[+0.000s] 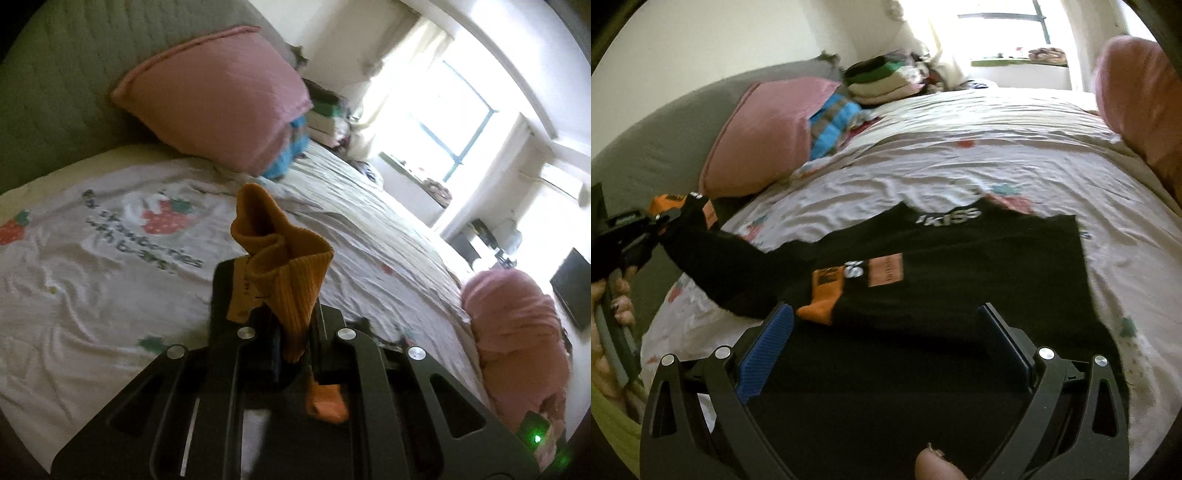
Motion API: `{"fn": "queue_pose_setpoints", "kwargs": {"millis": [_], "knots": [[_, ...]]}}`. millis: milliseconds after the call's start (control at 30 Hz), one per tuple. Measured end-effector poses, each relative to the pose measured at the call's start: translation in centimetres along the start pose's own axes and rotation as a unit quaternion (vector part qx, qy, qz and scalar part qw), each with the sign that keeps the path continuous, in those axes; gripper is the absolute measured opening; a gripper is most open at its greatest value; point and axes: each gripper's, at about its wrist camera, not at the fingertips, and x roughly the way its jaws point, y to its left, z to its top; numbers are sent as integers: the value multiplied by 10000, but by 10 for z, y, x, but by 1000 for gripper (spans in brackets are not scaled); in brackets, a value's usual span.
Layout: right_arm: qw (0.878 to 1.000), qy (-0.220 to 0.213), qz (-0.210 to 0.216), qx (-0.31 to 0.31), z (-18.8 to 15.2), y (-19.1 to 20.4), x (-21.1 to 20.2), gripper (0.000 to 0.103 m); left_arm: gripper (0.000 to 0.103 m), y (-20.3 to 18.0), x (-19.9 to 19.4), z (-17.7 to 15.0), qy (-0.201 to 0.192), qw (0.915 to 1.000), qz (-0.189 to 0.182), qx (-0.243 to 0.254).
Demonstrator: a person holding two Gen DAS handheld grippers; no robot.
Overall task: Fold small clothes
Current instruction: 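Fold the held sleeve across the shirt body with the left tool and release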
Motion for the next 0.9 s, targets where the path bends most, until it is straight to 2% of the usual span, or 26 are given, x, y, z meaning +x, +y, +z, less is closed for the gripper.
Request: {"fn": "queue_pose_setpoints", "kwargs": {"millis": [500,633,900], "knots": [[9972,-412,-201,584,1,-58,-40,98,5,-76,16,-27,361,9956,-660,553],[9960,-474,-264,704,0,-70,-46,98,5,-88,25,-38,570,9925,-859,660],[9929,-541,-466,949,-2,-92,-54,98,5,-108,51,-71,1059,9844,-985,999]]}}
